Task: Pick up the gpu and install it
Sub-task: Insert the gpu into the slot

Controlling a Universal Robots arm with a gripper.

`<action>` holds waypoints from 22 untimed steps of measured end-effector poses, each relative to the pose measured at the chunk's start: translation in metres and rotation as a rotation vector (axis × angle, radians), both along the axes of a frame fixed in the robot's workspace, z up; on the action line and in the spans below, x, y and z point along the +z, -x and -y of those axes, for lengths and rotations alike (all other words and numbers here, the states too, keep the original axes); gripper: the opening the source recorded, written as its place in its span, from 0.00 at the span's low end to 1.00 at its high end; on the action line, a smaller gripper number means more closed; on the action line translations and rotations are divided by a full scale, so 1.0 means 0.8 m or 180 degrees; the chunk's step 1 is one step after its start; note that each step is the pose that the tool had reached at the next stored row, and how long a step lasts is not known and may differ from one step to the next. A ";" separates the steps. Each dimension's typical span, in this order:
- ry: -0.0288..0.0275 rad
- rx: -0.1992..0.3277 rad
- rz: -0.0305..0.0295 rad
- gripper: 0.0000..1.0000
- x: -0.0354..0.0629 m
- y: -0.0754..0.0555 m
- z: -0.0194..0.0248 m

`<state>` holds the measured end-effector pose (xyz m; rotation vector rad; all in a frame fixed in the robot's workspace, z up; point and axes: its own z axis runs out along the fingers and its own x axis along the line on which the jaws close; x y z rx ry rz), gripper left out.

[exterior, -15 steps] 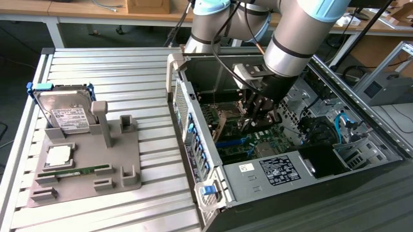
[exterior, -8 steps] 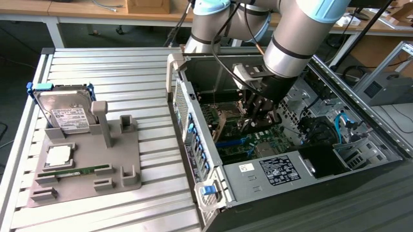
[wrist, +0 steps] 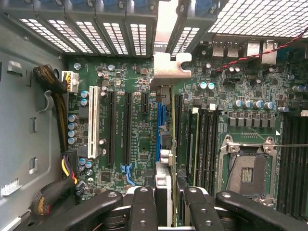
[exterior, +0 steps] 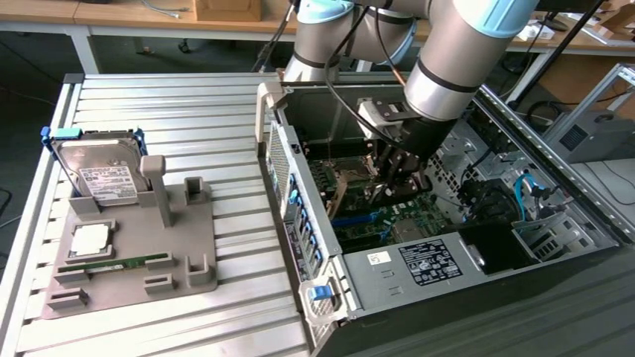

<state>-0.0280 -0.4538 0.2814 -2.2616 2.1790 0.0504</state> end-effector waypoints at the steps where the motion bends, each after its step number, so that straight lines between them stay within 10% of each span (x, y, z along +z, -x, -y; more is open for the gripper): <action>1: 0.0000 0.0000 0.0000 0.27 0.000 0.000 0.0000; 22: 0.0001 0.0001 0.0000 0.27 -0.005 0.018 0.0033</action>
